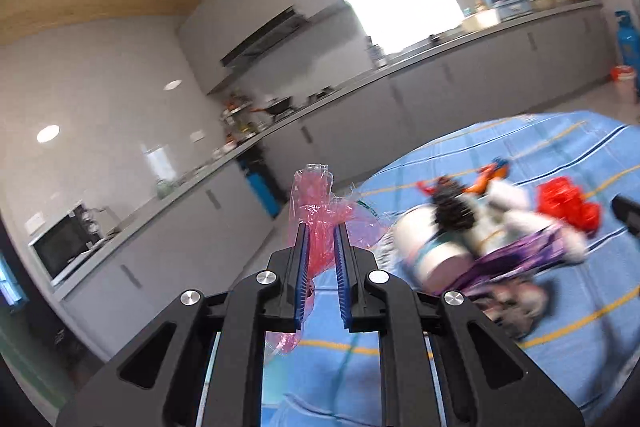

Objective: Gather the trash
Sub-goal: 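Grasp the pink plastic bag with the left tool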

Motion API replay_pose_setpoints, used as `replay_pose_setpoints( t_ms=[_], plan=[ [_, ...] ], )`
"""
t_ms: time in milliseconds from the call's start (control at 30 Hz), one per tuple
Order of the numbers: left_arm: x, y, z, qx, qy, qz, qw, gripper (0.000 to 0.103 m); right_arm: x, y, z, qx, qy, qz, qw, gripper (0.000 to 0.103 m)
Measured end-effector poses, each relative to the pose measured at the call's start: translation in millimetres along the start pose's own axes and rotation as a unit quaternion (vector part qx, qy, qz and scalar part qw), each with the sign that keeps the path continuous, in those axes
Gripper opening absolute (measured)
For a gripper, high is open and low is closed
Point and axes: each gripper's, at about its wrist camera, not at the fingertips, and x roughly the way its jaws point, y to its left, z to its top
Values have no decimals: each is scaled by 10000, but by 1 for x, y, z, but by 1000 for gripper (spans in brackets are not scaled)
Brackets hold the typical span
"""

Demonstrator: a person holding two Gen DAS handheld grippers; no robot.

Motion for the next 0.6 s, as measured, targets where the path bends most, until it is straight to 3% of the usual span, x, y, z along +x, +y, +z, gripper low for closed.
replay_pose_setpoints(
  t_ms=[167, 600],
  plan=[
    [14, 13, -18, 20, 166, 400, 9991, 13, 12, 25, 11, 39, 12, 189, 9998, 84],
    [27, 36, -39, -121, 377, 551, 9977, 13, 37, 56, 6, 87, 325, 284, 9990, 83]
  ],
)
